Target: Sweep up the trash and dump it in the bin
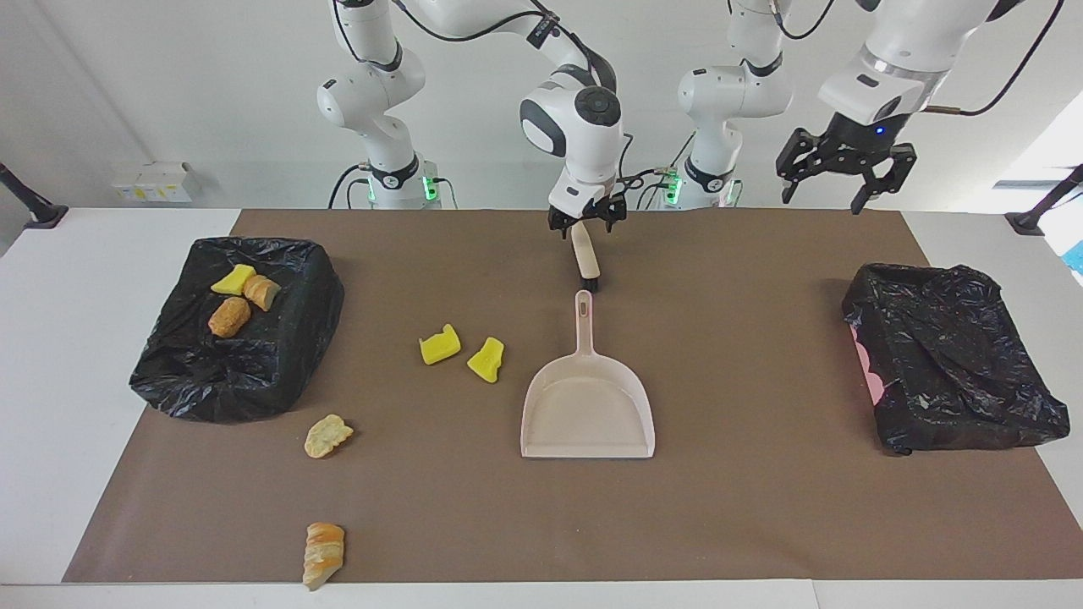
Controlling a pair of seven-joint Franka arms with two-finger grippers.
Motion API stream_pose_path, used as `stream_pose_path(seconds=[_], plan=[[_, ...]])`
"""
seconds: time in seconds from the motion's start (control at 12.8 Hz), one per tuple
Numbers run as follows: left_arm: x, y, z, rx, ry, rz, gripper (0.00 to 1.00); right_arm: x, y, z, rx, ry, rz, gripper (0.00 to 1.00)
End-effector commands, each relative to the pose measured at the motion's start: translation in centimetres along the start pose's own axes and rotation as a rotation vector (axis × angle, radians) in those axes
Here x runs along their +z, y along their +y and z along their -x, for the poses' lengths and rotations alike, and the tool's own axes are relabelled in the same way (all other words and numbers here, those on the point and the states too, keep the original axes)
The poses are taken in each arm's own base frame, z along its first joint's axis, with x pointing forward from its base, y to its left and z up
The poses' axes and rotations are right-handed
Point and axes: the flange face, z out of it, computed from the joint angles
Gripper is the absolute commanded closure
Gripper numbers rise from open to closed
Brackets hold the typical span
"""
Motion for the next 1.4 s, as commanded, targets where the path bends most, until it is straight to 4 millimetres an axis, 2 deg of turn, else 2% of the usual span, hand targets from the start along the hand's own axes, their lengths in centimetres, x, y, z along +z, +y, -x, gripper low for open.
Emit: stream_pose_path(seconds=[0.0, 0.16, 0.31, 0.39, 0.55, 0.62, 0.7, 0.78, 0.86, 1.01, 1.32], plan=[[5.5, 5.7, -0.5, -0.027, 0.026, -0.017, 0.0, 1.5, 0.4, 3.7, 0.001, -0.023, -0.003, 0.0], [9.1, 9.6, -0.9, -0.055, 0.058, -0.01, 0.0, 3.2, -0.7, 6.0, 0.01, -0.069, -0.003, 0.0], [12.9, 14.0, -1.5, -0.07, 0.064, 0.014, 0.0, 4.9, -1.0, 7.2, 0.03, -0.089, 0.016, 0.0], [14.5, 15.5, -1.8, -0.091, 0.069, 0.028, 0.0, 5.0, -0.9, 7.3, 0.034, -0.092, 0.018, 0.06], [18.2, 18.9, -2.3, -0.088, 0.054, 0.039, 0.0, 5.0, -0.9, 7.2, 0.034, -0.093, 0.02, 0.24], [20.1, 20.4, -2.7, -0.088, 0.057, 0.018, 0.0, 5.1, -1.0, 7.2, 0.036, -0.094, 0.019, 0.33], [21.7, 22.3, -2.9, -0.108, 0.078, 0.008, 0.0, 5.1, -1.0, 7.2, 0.05, -0.095, 0.017, 0.51], [23.3, 24.0, -2.9, -0.111, 0.081, -0.003, 0.0, 5.0, -1.0, 7.1, 0.07, -0.094, 0.017, 0.81], [25.2, 25.1, -3.0, -0.102, 0.087, -0.032, 0.0, 5.1, -0.9, 7.0, 0.077, -0.095, 0.018, 1.0], [26.6, 26.3, -3.0, -0.122, 0.097, -0.016, 0.0, 5.0, -0.6, 6.8, 0.088, -0.104, 0.022, 1.0], [28.3, 26.6, -3.1, -0.131, 0.082, 0.003, 0.0, 3.4, 1.7, 5.0, 0.141, -0.12, 0.022, 1.0]])
